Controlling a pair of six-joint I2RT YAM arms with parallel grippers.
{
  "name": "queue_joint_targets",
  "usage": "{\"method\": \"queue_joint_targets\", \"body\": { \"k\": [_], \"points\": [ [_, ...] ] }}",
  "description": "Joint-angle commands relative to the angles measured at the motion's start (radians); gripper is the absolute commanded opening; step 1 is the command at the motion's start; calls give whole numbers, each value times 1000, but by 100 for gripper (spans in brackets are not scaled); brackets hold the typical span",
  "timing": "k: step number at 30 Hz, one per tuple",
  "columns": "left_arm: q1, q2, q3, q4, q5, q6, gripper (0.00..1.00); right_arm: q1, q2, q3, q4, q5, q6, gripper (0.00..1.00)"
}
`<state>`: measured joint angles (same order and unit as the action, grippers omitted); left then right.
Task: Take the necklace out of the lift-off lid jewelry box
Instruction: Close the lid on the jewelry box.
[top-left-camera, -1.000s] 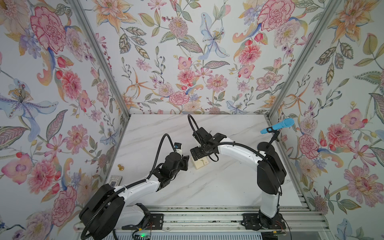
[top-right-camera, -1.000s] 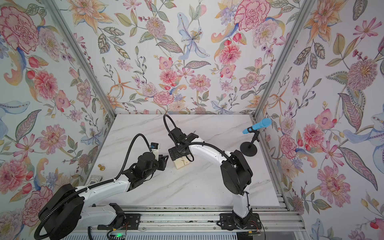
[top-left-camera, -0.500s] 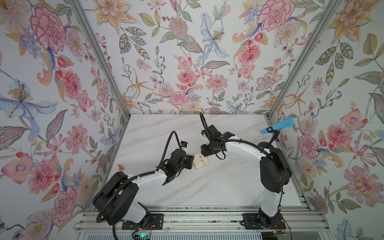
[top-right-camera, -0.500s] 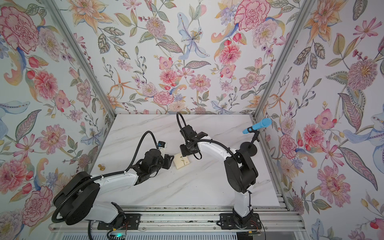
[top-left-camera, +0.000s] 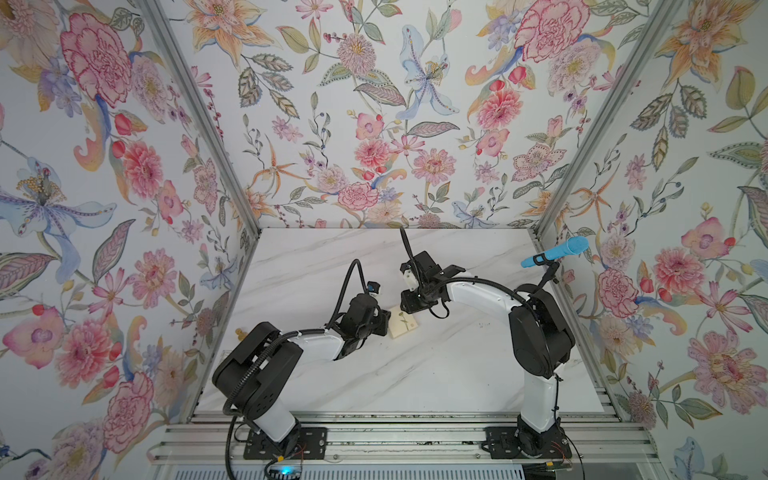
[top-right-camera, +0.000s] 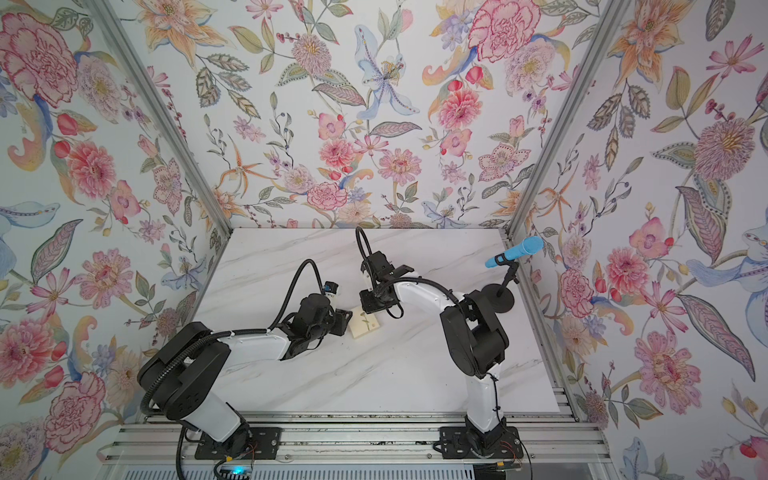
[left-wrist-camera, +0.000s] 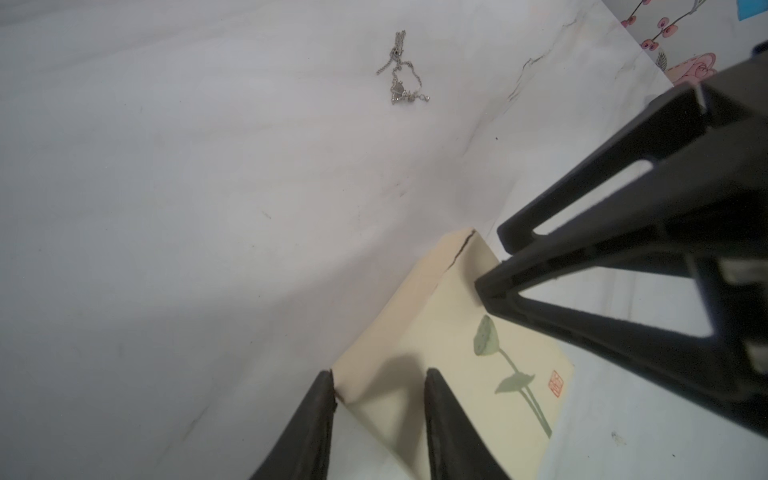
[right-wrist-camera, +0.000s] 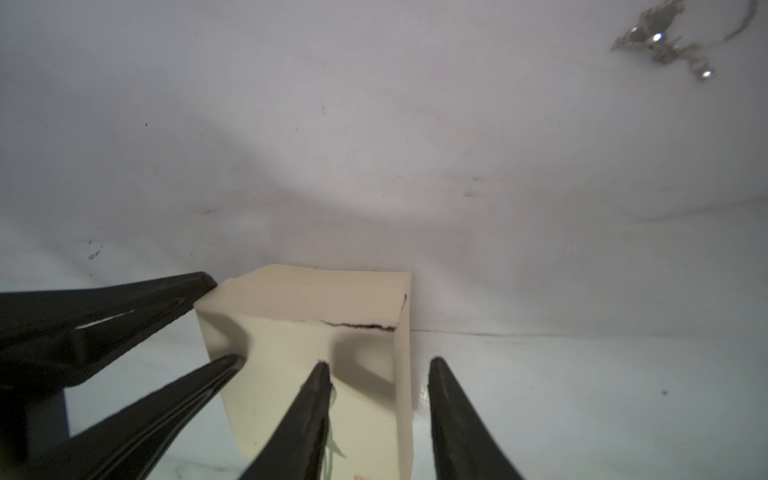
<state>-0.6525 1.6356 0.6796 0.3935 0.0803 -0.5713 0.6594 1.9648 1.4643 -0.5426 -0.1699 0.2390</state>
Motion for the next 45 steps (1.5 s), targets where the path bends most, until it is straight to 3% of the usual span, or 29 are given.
{"method": "queue_joint_targets", "body": {
  "k": [1, 28, 45],
  "points": [
    [14, 19, 14, 20, 19, 12, 38, -2, 26, 12, 15, -26, -5, 38],
    [24, 100, -32, 93, 49, -24, 35, 9, 81, -74, 76, -50, 35, 30],
    [33, -53, 39, -19, 0, 40, 42, 6, -55, -125, 84, -18, 54, 43]
  ]
}}
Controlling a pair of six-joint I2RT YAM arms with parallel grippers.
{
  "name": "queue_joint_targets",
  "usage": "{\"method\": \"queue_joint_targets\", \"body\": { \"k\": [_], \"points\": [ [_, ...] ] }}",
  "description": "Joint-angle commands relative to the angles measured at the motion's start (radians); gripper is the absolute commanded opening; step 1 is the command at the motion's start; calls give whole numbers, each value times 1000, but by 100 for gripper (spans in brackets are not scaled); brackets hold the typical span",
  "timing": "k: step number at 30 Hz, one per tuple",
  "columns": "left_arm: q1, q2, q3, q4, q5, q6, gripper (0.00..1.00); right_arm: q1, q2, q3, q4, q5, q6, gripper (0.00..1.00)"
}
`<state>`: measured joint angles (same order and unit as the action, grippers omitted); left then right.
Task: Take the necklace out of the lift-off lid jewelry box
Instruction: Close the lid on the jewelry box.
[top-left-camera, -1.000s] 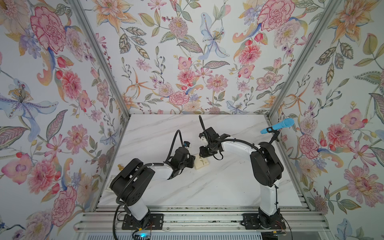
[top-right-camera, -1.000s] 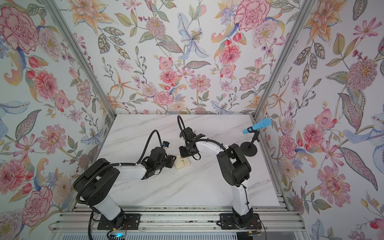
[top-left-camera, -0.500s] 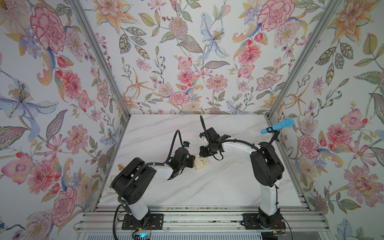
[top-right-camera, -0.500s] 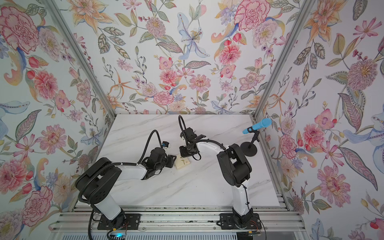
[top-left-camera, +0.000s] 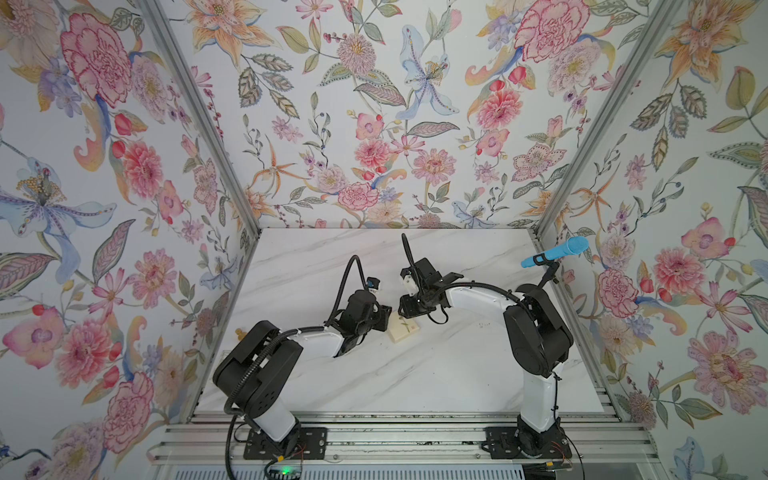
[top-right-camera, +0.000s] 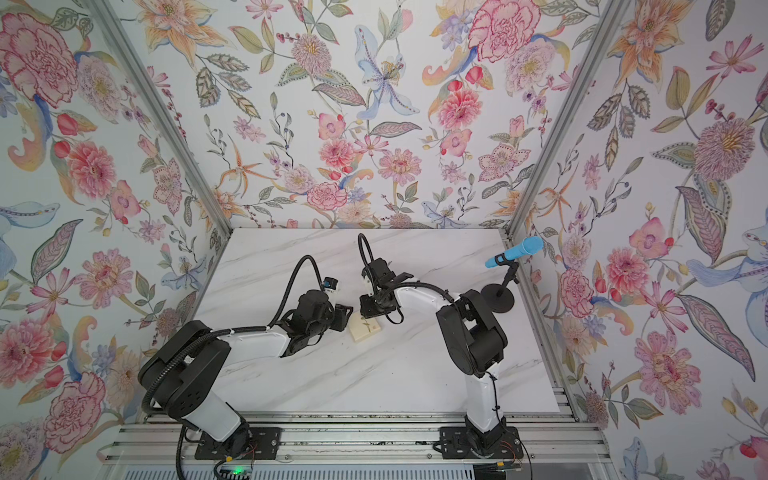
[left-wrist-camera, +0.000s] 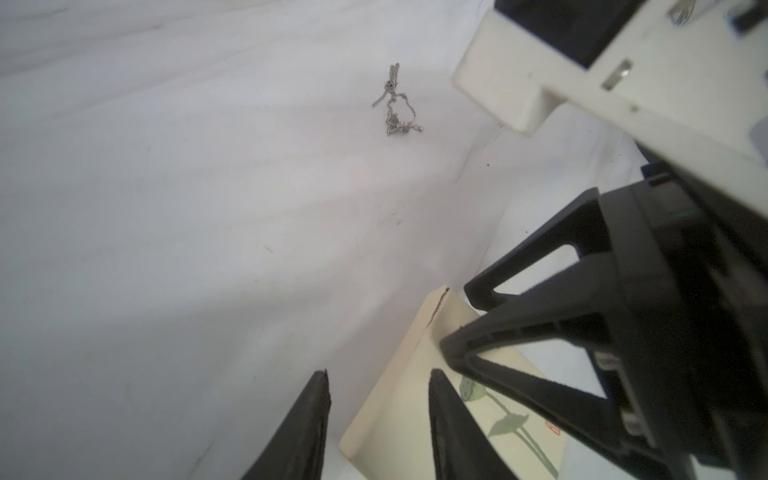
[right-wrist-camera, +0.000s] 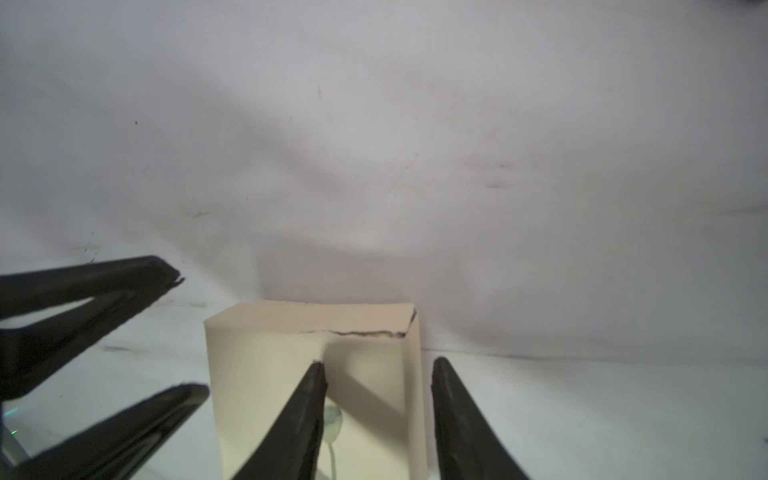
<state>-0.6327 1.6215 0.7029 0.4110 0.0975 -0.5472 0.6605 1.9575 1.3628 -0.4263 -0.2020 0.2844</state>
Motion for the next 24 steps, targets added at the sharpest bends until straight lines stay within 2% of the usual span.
{"method": "queue_joint_targets", "body": {
  "k": [1, 3, 6, 12, 17, 24],
  "points": [
    [14, -49, 12, -42, -14, 10, 43, 5, -58, -30, -31, 16, 8, 43],
    [13, -90, -6, -46, -3, -7, 44, 5, -77, -43, -26, 19, 9, 48],
    [8, -147, -56, -48, 1, -38, 48, 3, -108, -65, -21, 20, 10, 50],
    [-30, -236, -140, -54, 13, -101, 48, 10, -142, -111, 4, 8, 19, 49],
    [-77, -225, -169, -35, 21, -135, 48, 16, -144, -153, 30, -3, 28, 47],
    [-92, -145, -176, 21, 55, -163, 46, 22, -150, -202, 65, -12, 49, 44]
  ]
}}
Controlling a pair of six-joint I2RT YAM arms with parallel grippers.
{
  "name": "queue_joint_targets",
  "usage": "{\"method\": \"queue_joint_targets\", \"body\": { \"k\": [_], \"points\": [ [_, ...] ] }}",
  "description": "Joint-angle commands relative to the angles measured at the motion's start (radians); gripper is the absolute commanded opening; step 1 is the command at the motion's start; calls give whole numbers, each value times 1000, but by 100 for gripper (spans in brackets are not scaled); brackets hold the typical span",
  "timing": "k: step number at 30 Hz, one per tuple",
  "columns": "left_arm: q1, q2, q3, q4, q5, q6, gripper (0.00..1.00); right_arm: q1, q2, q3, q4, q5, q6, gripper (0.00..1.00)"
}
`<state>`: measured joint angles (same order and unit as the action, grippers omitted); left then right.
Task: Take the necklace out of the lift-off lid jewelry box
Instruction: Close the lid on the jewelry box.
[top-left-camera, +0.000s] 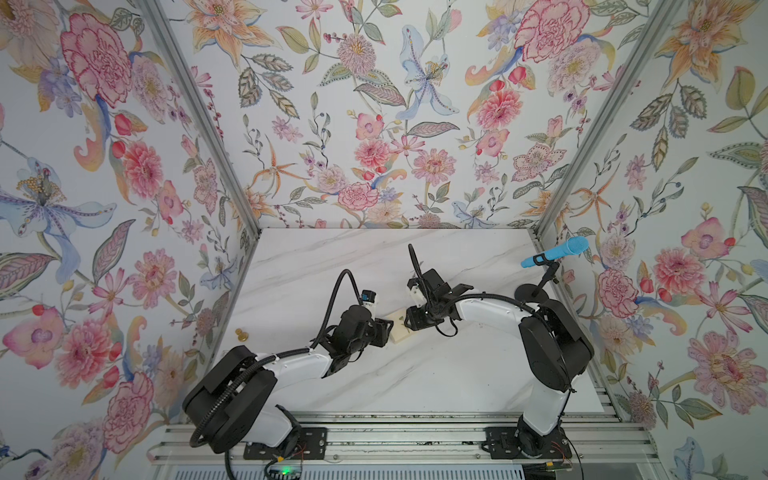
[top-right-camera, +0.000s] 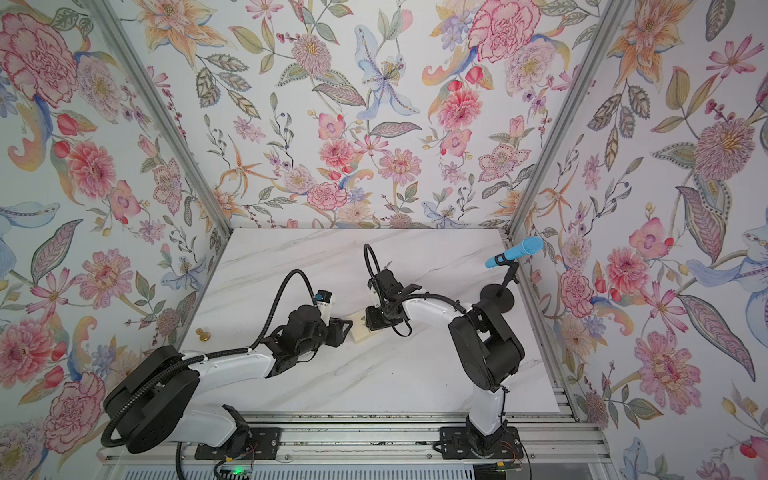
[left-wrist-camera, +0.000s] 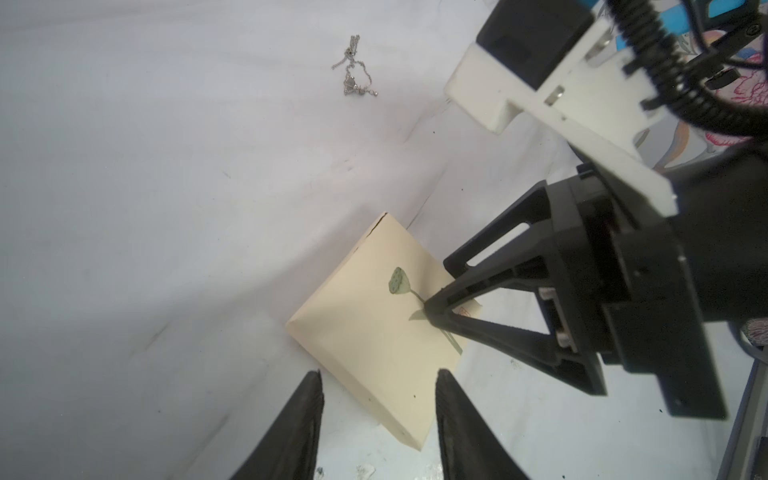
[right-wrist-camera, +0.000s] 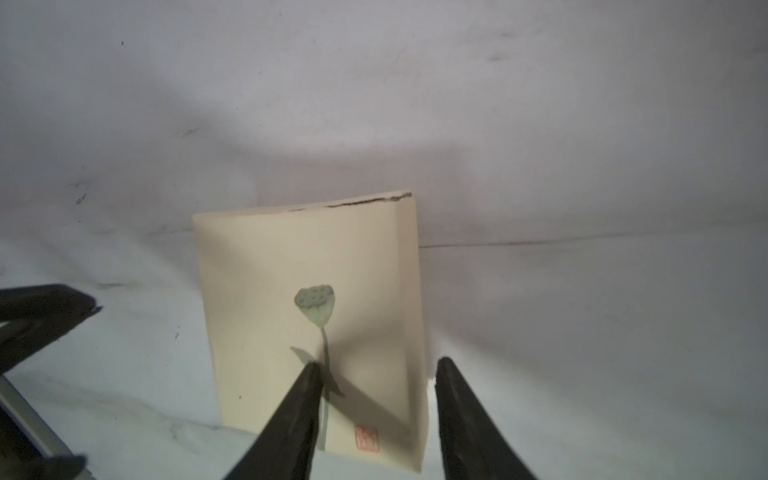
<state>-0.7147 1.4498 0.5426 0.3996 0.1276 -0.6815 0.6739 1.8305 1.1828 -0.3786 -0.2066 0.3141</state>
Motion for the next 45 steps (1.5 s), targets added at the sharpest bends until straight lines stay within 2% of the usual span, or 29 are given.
{"method": "queue_joint_targets", "body": {
  "k": [1, 8, 14, 22, 28, 32, 34, 39, 40, 41, 45],
  "points": [
    [-9, 32, -15, 37, 27, -30, 46, 11, -26, -24, 19, -9, 20, 43],
    [-10, 81, -7, 56, 38, -31, 45, 27, -34, -52, 38, -10, 48, 32],
    [-9, 69, 19, 24, 13, -11, 45, 26, -41, -59, 40, -3, 58, 30],
    [-4, -18, 126, -146, -100, 92, 47, -14, -160, -43, 26, 44, 53, 46],
    [33, -98, 256, -298, -229, 215, 53, -111, -341, -43, -23, 113, 11, 71],
    [74, -134, 373, -380, -316, 313, 62, -198, -469, -74, -35, 153, -29, 92],
    [105, -140, 428, -403, -328, 354, 65, -243, -512, -87, -44, 161, -53, 99],
    [176, -133, 564, -457, -364, 437, 78, -379, -621, -127, -62, 139, -81, 100],
    [187, -127, 592, -473, -379, 451, 95, -422, -644, -135, -63, 124, -77, 100],
    [197, -120, 614, -482, -397, 465, 100, -458, -659, -137, -73, 117, -71, 100],
    [251, -109, 635, -482, -475, 492, 100, -563, -711, -169, -80, 143, -62, 100]
  ]
}}
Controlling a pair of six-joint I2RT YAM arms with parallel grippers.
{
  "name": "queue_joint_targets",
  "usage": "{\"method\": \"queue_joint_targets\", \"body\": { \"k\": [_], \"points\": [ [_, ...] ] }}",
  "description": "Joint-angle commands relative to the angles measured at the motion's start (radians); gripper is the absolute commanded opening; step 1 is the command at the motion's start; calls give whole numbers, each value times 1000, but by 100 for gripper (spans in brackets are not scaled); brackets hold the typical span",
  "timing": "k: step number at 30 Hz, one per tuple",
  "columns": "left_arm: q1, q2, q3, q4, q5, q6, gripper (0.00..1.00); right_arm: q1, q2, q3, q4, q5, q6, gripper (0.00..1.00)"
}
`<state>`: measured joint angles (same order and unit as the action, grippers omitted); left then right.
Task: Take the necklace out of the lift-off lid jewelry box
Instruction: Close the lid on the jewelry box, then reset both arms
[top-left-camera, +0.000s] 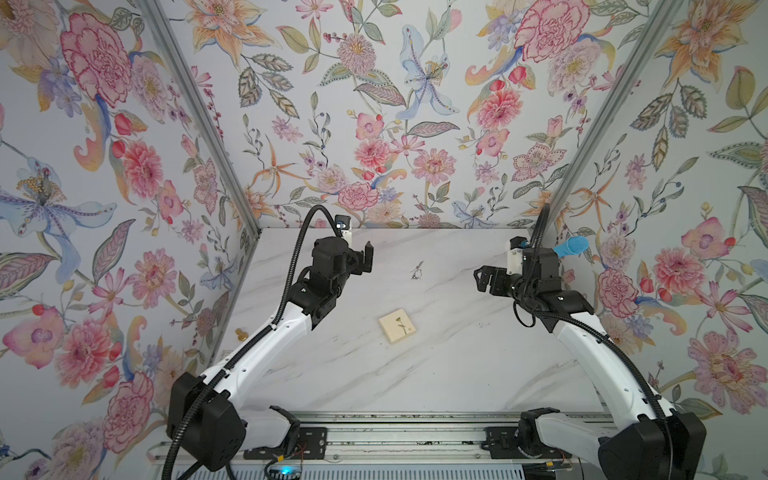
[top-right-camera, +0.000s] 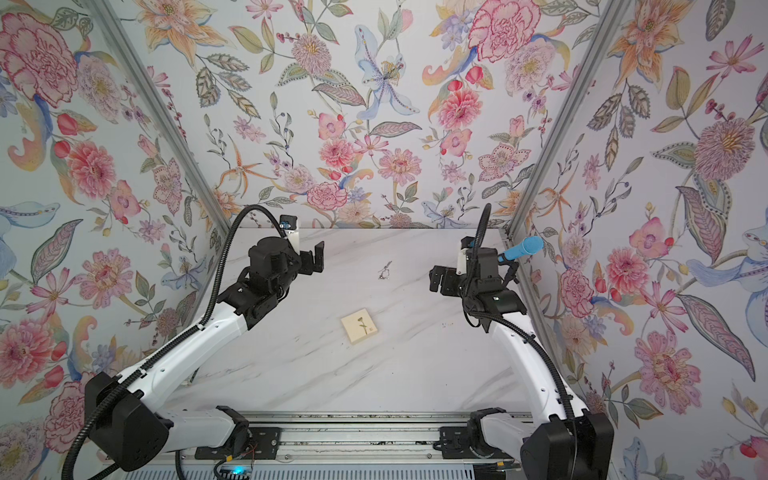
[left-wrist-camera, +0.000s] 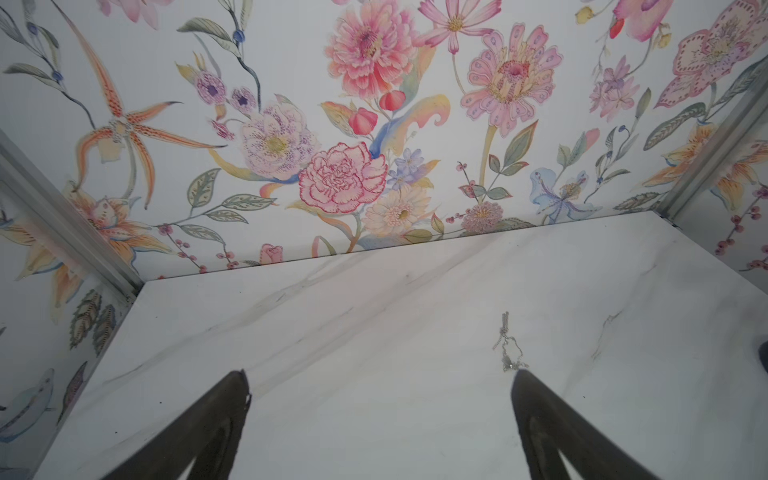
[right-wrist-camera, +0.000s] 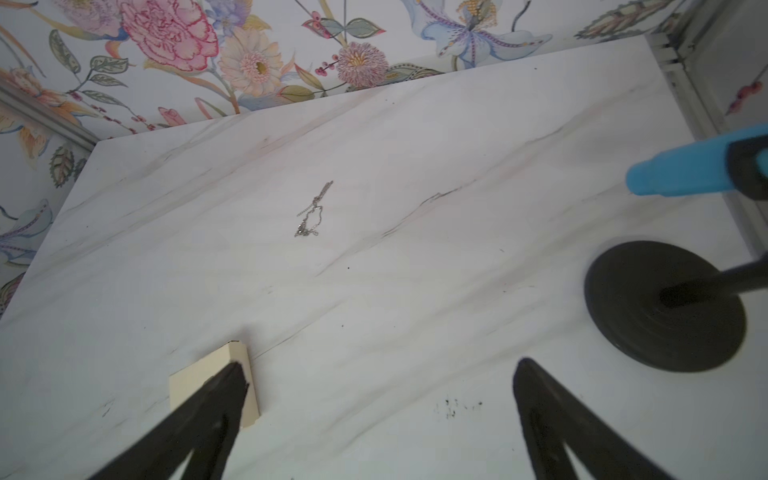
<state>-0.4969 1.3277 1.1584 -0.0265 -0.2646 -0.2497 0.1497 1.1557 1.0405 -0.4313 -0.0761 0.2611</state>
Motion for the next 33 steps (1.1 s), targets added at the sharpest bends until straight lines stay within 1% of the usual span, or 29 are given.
{"method": "queue_joint_targets", "body": {
  "k": [1, 3, 4, 5, 6, 8, 9, 10, 11, 13, 16, 20, 21, 23, 24, 25, 26, 27, 28, 29, 31, 32, 33],
  "points": [
    [54, 13, 9, -53, -101, 59, 100, -55, -44, -42, -20, 40, -12, 100],
    [91, 11, -25, -27, -162, 63, 100, -80, -50, -82, 21, 111, -16, 100],
    [113, 6, -61, 15, -185, 91, 100, -97, -52, -110, 58, 141, -14, 100],
    [128, -5, -111, 79, -226, 127, 100, -120, -53, -140, 101, 150, -11, 100],
    [142, -12, -160, 135, -250, 154, 100, -141, -52, -169, 146, 129, -26, 100],
    [204, -18, -268, 247, -227, 209, 100, -169, -45, -235, 258, 88, -56, 100],
    [227, -18, -305, 283, -233, 211, 100, -173, -42, -271, 320, 90, -73, 100],
    [263, -14, -344, 329, -222, 205, 100, -173, -44, -323, 418, 86, -102, 100],
    [306, -8, -381, 369, -184, 195, 100, -176, -46, -370, 496, 83, -112, 100],
    [379, 10, -450, 460, -127, 168, 100, -184, -44, -437, 603, 72, -134, 100],
    [441, 42, -590, 685, -100, 165, 100, -186, -37, -539, 759, 64, -182, 100],
    [453, 90, -770, 1020, -77, 208, 100, -187, -11, -663, 996, 63, -202, 100],
    [455, 95, -789, 1031, -73, 200, 100, -192, 6, -665, 1013, 58, -193, 100],
    [455, 117, -840, 1133, -52, 205, 100, -203, 64, -669, 1054, 31, -187, 100],
    [455, 131, -867, 1200, -43, 208, 100, -203, 88, -682, 1105, 22, -185, 100],
    [455, 155, -910, 1299, -33, 213, 100, -200, 118, -712, 1196, 16, -183, 100],
    [455, 180, -947, 1393, -17, 220, 100, -190, 149, -732, 1263, 38, -202, 100],
    [456, 193, -969, 1443, -3, 227, 100, -184, 171, -739, 1288, 61, -221, 100],
    [455, 203, -977, 1463, 13, 232, 100, -183, 203, -758, 1374, 64, -231, 100],
    [455, 217, -982, 1484, 24, 236, 100, -190, 217, -779, 1435, 40, -239, 100],
    [455, 257, -990, 1543, 18, 242, 99, -193, 289, -801, 1540, 32, -240, 100],
    [456, 246, -990, 1502, 12, 227, 100, -193, 361, -811, 1640, 35, -235, 100],
    [457, 246, -984, 1494, -2, 221, 100, -195, 409, -806, 1692, 18, -234, 100]
  ]
}}
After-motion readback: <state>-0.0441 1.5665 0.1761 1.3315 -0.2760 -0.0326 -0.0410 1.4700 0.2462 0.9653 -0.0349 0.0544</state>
